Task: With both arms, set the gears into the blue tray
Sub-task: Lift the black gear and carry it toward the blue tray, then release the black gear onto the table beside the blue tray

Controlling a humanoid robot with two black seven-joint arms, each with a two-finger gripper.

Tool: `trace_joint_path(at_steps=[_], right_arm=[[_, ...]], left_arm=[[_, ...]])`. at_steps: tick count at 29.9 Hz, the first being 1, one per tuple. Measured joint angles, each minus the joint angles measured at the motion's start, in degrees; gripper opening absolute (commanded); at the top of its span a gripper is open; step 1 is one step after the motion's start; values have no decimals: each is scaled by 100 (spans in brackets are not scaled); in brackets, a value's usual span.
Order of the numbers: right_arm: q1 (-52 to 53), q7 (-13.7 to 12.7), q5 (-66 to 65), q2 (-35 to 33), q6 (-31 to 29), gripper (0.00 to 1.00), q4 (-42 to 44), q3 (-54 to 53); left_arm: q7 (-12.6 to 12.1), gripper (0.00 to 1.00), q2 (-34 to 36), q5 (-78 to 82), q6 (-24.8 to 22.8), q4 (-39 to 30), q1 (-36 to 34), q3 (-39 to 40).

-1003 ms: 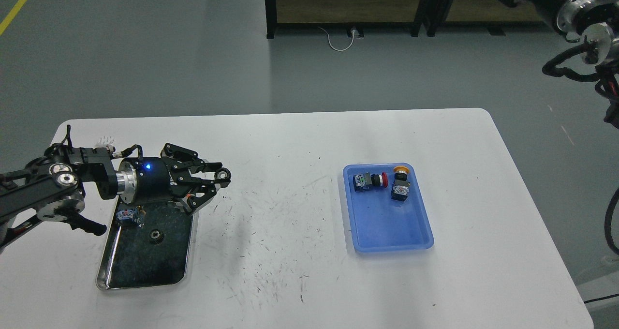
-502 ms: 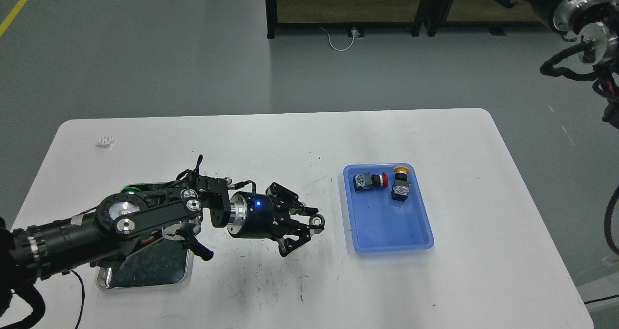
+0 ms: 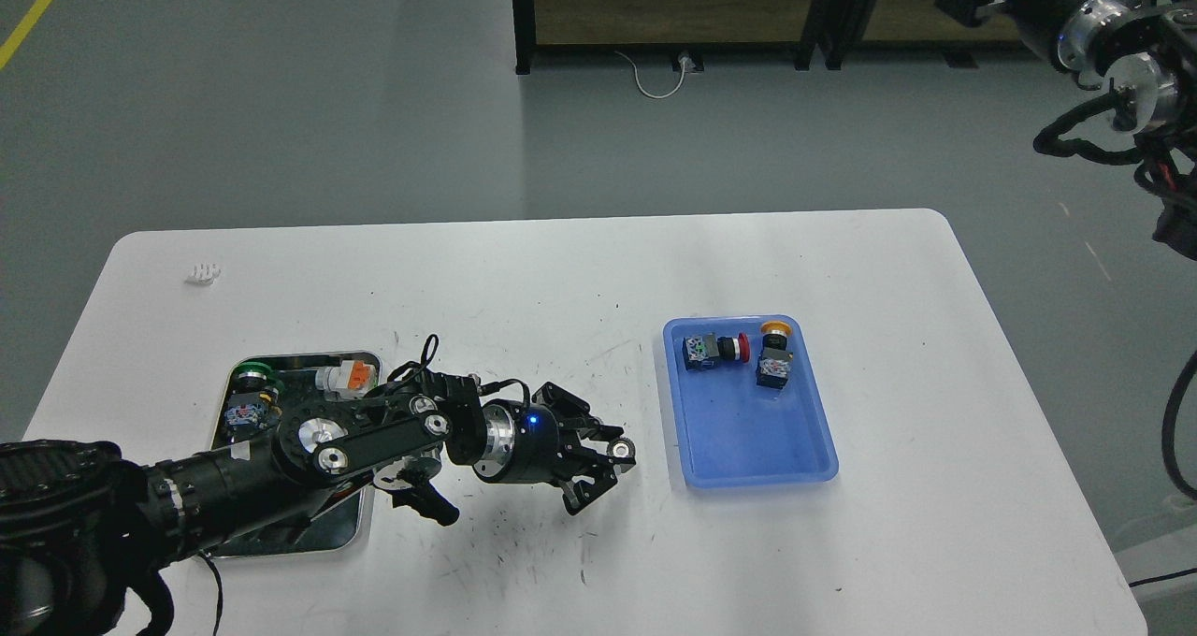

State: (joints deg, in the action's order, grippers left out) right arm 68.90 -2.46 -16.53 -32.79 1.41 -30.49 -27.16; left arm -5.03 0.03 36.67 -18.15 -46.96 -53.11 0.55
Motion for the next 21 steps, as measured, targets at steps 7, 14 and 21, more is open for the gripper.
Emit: trace_joint_path(at_steps=[7, 14, 21], right_arm=[[-8, 8, -150, 175, 0, 99, 91, 0], [-23, 15, -172, 202, 1, 99, 96, 0], [-26, 18, -175, 225, 1, 99, 96, 1]], left_arm=[[-1, 29, -3, -6, 102, 80, 118, -10], [-7, 47, -3, -3, 126, 109, 124, -11], [-13, 82, -3, -4, 248, 180, 124, -11]])
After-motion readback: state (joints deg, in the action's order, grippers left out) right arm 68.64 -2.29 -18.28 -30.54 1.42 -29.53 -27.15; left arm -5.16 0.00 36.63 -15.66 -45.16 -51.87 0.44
